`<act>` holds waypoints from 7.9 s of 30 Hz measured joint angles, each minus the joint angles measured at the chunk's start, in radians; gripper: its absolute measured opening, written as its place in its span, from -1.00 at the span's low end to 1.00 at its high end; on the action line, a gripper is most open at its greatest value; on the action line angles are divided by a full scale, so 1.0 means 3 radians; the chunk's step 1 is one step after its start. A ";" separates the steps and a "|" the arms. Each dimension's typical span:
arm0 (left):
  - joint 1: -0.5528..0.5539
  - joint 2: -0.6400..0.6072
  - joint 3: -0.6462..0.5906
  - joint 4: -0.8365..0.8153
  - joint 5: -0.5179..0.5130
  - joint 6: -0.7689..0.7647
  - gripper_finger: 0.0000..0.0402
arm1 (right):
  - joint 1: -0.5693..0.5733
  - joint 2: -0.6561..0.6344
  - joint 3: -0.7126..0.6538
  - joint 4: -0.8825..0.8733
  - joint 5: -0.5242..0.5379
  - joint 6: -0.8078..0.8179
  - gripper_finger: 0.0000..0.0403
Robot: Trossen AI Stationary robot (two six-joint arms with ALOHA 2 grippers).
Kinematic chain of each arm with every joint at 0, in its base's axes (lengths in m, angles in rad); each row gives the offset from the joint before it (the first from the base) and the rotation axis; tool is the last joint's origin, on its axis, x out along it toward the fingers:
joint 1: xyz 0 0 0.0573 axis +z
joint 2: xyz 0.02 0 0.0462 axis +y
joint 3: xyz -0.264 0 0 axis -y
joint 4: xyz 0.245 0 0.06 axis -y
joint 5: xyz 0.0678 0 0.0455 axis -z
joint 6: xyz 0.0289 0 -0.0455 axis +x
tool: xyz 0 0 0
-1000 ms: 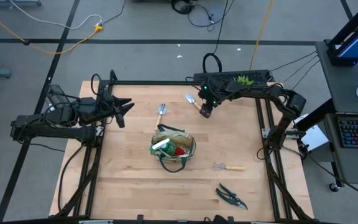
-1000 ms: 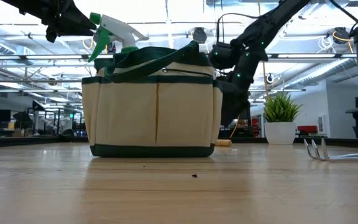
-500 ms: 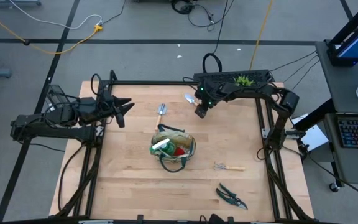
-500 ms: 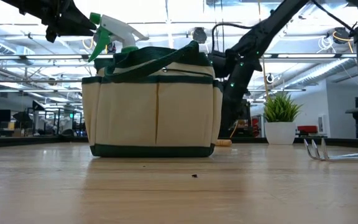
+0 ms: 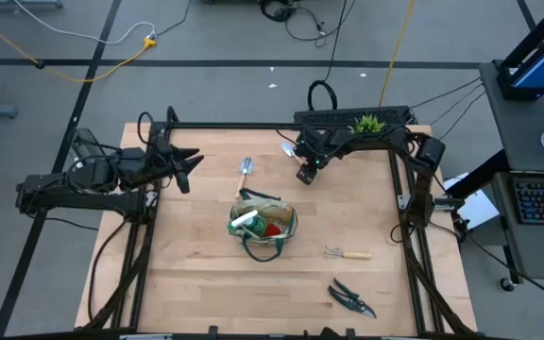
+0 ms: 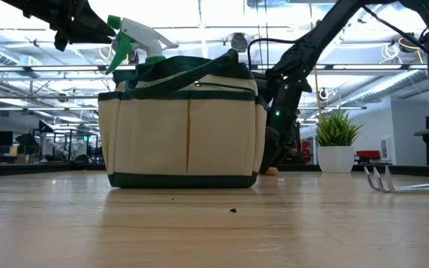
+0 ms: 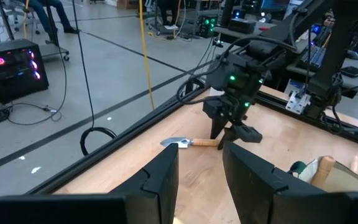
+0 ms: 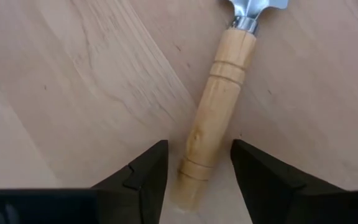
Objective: Pick & Place Garden tools in Gardening bag
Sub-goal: Put the right brown trowel into the white gardening bag
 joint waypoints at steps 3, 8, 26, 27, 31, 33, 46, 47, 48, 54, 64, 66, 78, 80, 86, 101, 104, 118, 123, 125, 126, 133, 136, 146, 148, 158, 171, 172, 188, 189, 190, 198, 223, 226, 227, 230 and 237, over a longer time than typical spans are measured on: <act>0.0000 0.0000 0.0000 -0.0001 -0.0011 0.0001 -0.36 | 0.0034 0.0004 -0.0001 0.0025 0.0123 -0.0044 -0.29; 0.0000 -0.0001 0.0000 -0.0001 -0.0010 -0.0001 -0.36 | 0.0043 0.0005 -0.0004 0.0021 0.0129 -0.0052 -0.50; 0.0000 0.0000 0.0000 -0.0001 -0.0008 0.0004 -0.36 | 0.0070 -0.0171 -0.0032 0.0076 0.0388 -0.0078 -0.72; 0.0000 0.0000 0.0000 -0.0001 -0.0008 0.0002 -0.36 | 0.0070 -0.0243 -0.0031 0.0113 0.0431 -0.0095 -0.72; 0.0000 0.0000 0.0000 -0.0001 -0.0007 0.0000 -0.36 | 0.0073 -0.0532 -0.0018 0.0225 0.0645 -0.0178 -0.72; 0.0000 -0.0001 0.0000 0.0002 -0.0006 -0.0003 -0.36 | 0.0073 -0.0687 -0.0024 0.0225 0.0746 -0.0212 -0.72; -0.0003 0.0000 0.0000 0.0232 0.0151 -0.0400 -0.36 | 0.0165 -0.1528 -0.0015 0.1324 0.1292 -0.0843 -0.72; -0.0004 0.0000 0.0000 0.0295 0.0169 -0.0415 -0.36 | 0.0187 -0.1558 -0.0015 0.1448 0.1330 -0.0934 -0.72; -0.0004 -0.0001 0.0000 0.0354 0.0188 -0.0425 -0.36 | 0.0206 -0.1589 -0.0015 0.1554 0.1362 -0.1008 -0.72; -0.0009 0.0000 0.0000 0.0693 0.0256 -0.0441 -0.36 | 0.0338 -0.1675 -0.0014 0.2104 0.1455 -0.1312 -0.72; -0.0006 0.0155 0.0000 0.1209 0.0253 -0.0421 -0.36 | 0.0519 -0.1678 -0.0013 0.2479 0.1436 -0.1578 -0.72; -0.0006 0.0246 0.0000 0.1280 0.0270 -0.0422 -0.36 | 0.0551 -0.1678 -0.0013 0.2567 0.1436 -0.1671 -0.72; -0.0006 0.0755 0.0000 0.2029 0.0607 -0.0522 -0.36 | 0.0889 -0.1679 -0.0013 0.3094 0.1421 -0.3217 -0.72; -0.0006 0.0821 0.0000 0.2201 0.0693 -0.0568 -0.36 | 0.0967 -0.1679 -0.0013 0.3093 0.1425 -0.3549 -0.72; -0.0006 0.0874 0.0000 0.2281 0.0897 -0.0829 -0.36 | 0.1155 -0.1679 -0.0013 0.3092 0.1446 -0.4571 -0.72; 0.0128 0.0867 0.0000 0.2257 0.0959 -0.0940 -0.36 | 0.1290 -0.1682 -0.0013 0.2958 0.1958 -0.6542 -0.72; 0.0186 0.0867 0.0001 0.2295 0.0957 -0.0931 -0.36 | 0.1299 -0.1682 -0.0013 0.2805 0.1956 -0.6858 -0.72; 0.0200 0.1642 0.1009 0.1474 0.1020 -0.0054 -0.36 | 0.1299 -0.1681 -0.0013 0.2447 0.1945 -0.7307 -0.72; 0.0200 0.2055 0.1561 0.0999 0.1234 0.0129 -0.36 | 0.1297 -0.1681 -0.0013 0.2342 0.1945 -0.7306 -0.72; 0.0200 0.2213 0.1799 0.0749 0.1274 0.0217 -0.36 | 0.1298 -0.1681 -0.0020 0.2339 0.1943 -0.7307 -0.72; 0.0200 0.2289 0.1907 0.0615 0.1276 0.0258 -0.36 | 0.1301 -0.1681 -0.0033 0.2342 0.1941 -0.7314 -0.72; 0.0261 0.2726 0.2476 -0.0015 0.1276 0.0376 -0.15 | 0.1332 -0.1679 -0.0185 0.2340 0.1930 -0.7384 -0.72; 0.0289 0.2860 0.2574 -0.0038 0.1385 0.0375 0.00 | 0.1346 -0.1679 -0.0243 0.2342 0.1914 -0.7385 -0.72; 0.0303 0.3181 0.2684 -0.0094 0.1558 0.0272 0.29 | 0.1353 -0.1679 -0.0314 0.2374 0.1887 -0.7386 -0.72; 0.0302 0.3220 0.2687 -0.0098 0.1566 0.0271 0.29 | 0.1353 -0.1679 -0.0314 0.2375 0.1848 -0.7386 -0.72; 0.0364 0.3281 0.2687 -0.0104 0.1591 0.0283 0.29 | 0.1404 -0.1679 -0.0317 0.2355 0.1721 -0.7387 -0.72; 0.0439 0.3282 0.2687 -0.0371 0.1460 0.0286 0.29 | 0.1442 -0.1682 -0.0317 0.2375 0.1685 -0.7386 -0.72; 0.0441 0.3282 0.2687 -0.0369 0.1461 0.0286 0.29 | 0.1446 -0.1682 -0.0317 0.2374 0.1679 -0.7386 -0.72; 0.0499 0.3281 0.2687 -0.0361 0.1705 0.0298 0.24 | 0.1568 -0.1679 -0.0316 0.2368 0.1516 -0.7388 -0.72; 0.0498 0.3281 0.2687 -0.0362 0.1732 0.0308 0.21 | 0.1570 -0.1679 -0.0317 0.2368 0.1512 -0.7387 -0.72; 0.0496 0.3288 0.2687 -0.0361 0.1764 0.0312 0.17 | 0.1572 -0.1679 -0.0317 0.2367 0.1507 -0.7388 -0.72; 0.0498 0.3449 0.2689 -0.0319 0.2062 0.0270 -0.25 | 0.1608 -0.1673 -0.0317 0.2344 0.1507 -0.7401 -0.72; 0.0556 0.3530 0.2684 -0.0210 0.2102 0.0150 -0.73 | 0.1591 -0.1678 -0.0315 0.2384 0.1761 -0.6961 -0.62; 0.0554 0.3531 0.2684 -0.0211 0.1988 0.0148 -0.73 | 0.1546 -0.1678 -0.0313 0.2402 0.1904 -0.6869 -0.62; 0.0544 0.3533 0.2684 -0.0208 0.1953 0.0143 -0.73 | 0.1528 -0.1678 -0.0311 0.2421 0.1950 -0.6838 -0.62; 0.0541 0.3533 0.2688 -0.0207 0.1869 0.0135 -0.74 | 0.1477 -0.1677 -0.0310 0.2492 0.2024 -0.6819 -0.61; 0.0541 0.3531 0.2689 -0.0242 0.1830 0.0122 -0.74 | 0.1469 -0.1676 -0.0310 0.2510 0.2013 -0.6824 -0.61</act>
